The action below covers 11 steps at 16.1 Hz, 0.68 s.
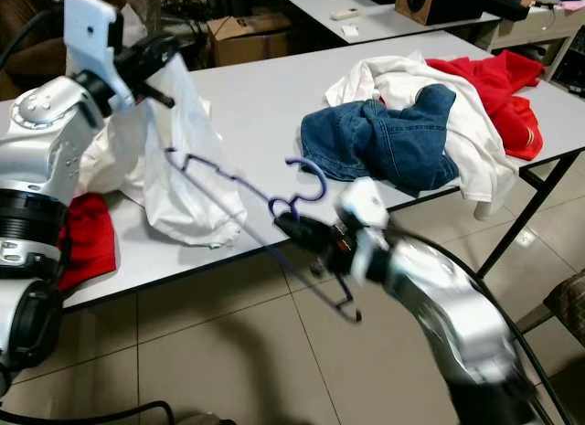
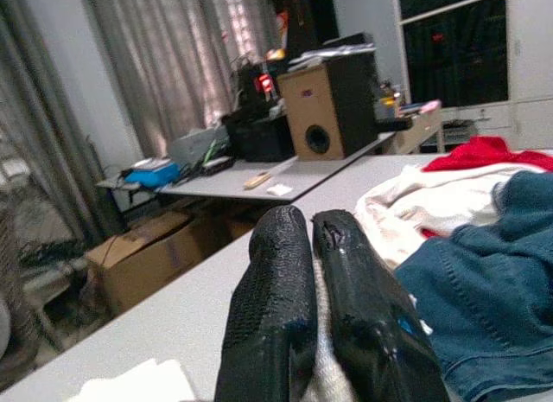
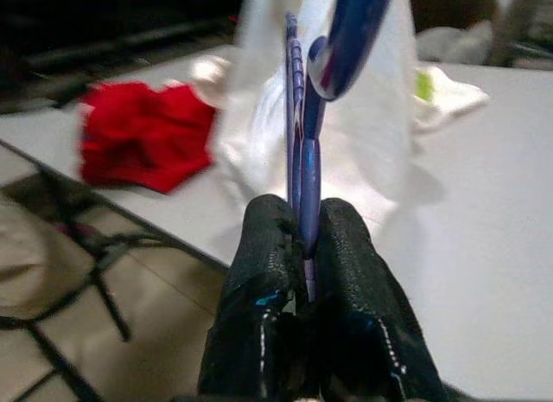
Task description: Hang hanger
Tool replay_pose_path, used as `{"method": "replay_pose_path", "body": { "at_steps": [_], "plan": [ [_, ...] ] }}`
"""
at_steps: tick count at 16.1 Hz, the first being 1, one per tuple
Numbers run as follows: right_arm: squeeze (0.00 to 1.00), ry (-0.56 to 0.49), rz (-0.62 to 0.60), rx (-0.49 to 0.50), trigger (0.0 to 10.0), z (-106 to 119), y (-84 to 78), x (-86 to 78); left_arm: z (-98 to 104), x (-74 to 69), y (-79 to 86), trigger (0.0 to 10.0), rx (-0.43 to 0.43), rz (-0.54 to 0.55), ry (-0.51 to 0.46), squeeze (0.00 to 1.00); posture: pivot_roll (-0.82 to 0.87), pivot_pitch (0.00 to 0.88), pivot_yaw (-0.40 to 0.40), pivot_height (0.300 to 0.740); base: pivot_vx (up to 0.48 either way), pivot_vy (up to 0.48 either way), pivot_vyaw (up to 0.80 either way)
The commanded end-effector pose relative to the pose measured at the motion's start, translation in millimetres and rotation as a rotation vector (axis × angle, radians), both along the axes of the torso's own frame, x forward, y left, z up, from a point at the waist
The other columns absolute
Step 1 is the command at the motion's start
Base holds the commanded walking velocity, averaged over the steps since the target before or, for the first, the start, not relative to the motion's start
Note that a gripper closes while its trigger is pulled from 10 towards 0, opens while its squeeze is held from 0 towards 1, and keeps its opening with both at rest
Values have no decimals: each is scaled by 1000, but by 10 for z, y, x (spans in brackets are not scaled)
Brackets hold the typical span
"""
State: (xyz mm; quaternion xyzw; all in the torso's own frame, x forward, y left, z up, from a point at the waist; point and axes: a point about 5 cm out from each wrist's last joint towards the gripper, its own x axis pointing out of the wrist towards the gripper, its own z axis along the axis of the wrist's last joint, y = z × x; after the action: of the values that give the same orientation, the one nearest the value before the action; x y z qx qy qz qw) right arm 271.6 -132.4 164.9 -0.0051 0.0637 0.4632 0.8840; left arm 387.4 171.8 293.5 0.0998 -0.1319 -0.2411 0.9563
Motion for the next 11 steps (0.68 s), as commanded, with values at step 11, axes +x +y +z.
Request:
{"method": "replay_pose_path", "body": {
  "at_steps": [11],
  "plan": [
    [0, -121, -454, -169, 10000, 92, -614, 477, 563, -107, 374, 0, -64, 156, -198, 0, -100, 0, 74, 740, 0, 0, 0]
  ]
}}
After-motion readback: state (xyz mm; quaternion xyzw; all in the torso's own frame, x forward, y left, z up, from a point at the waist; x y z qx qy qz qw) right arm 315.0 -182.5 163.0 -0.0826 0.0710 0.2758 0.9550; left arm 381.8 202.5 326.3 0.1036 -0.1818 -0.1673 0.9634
